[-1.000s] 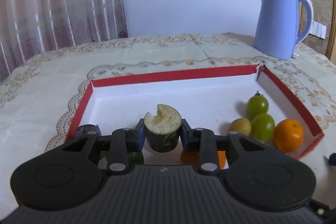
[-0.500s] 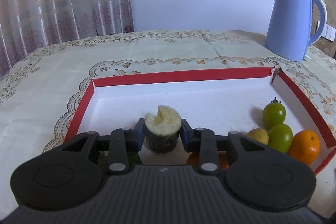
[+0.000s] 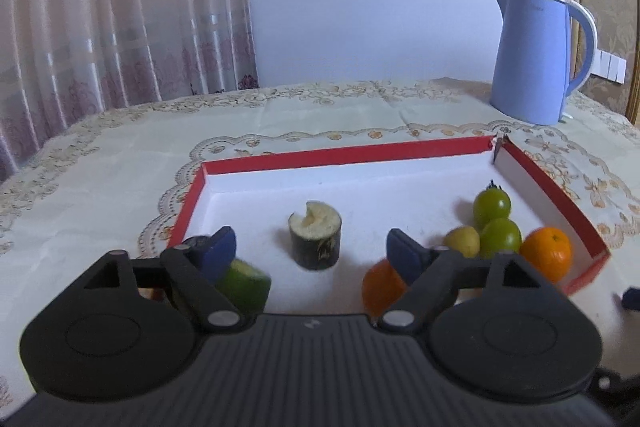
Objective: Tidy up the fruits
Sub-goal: 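Withdraw the left gripper from the tray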
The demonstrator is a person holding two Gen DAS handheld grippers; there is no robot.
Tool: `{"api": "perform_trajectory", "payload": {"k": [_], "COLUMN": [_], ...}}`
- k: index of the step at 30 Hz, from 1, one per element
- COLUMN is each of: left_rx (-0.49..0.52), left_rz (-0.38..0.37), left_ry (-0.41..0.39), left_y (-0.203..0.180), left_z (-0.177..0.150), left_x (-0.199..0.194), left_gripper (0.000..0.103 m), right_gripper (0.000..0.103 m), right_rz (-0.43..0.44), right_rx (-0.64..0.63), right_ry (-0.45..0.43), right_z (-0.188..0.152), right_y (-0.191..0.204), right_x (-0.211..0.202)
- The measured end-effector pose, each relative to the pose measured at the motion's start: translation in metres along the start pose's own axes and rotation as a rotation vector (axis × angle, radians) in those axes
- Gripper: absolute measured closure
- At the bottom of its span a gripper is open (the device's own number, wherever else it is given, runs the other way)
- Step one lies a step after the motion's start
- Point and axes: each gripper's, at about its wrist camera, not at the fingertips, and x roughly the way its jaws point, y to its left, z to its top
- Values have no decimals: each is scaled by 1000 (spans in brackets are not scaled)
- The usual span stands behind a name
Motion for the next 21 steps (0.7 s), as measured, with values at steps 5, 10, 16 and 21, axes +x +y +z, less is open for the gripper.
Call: {"api": "perform_trajectory", "payload": {"k": [5, 10, 16, 21], "left_rx": [-12, -66, -101, -100], "left_rz": [15, 3, 12, 22], "left_ry": [-31, -15, 16, 18], "left_y": [2, 11, 18, 17], "left_z": [-10, -19, -34, -44], "left_x": [-27, -46, -67, -83], "left_gripper": [7, 4, 2, 0], "right_gripper": [5, 5, 5, 4], "right_rz": [0, 0, -2, -19], "right_rx": [0, 0, -1, 34], "right_ry": [0, 0, 0, -16], "right_z": [0, 0, 0, -2], "right_y": [1, 1, 0, -1], "right_x": [0, 0, -1, -5]}}
